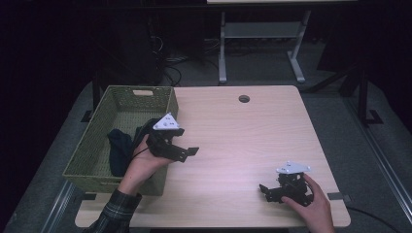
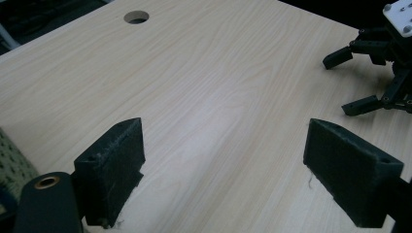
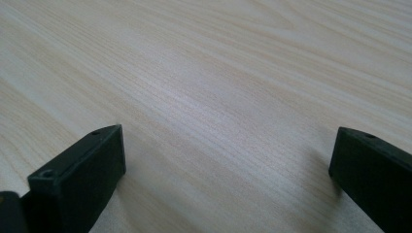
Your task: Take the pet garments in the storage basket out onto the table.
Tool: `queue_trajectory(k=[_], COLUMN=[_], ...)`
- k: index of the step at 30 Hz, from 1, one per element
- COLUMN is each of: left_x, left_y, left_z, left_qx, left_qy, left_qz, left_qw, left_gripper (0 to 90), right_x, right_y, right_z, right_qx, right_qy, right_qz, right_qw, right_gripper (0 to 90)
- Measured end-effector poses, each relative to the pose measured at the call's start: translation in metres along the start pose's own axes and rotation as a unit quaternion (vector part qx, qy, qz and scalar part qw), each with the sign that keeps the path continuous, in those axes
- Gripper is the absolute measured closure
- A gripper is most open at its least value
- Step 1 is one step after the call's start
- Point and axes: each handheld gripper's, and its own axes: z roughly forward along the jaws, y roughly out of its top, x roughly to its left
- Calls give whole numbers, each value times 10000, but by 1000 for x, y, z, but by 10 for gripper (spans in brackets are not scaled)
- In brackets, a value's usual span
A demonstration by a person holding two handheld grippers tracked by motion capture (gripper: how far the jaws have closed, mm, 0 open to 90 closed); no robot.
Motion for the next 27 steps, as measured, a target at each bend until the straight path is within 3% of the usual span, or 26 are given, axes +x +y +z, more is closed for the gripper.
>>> queue_trajectory(k=[27], left_x=[41], left_y=[-19], left_z=[-50], left_qx=[45], left_qy=[504], left_qz=[-291], left_qw=[9983], left_gripper=[143], right_x=[0], right_y=[0], right_z=[0], right_qx=[4], right_qy=[4], right_qz=[15], right_qw=[10000], right_gripper=[0])
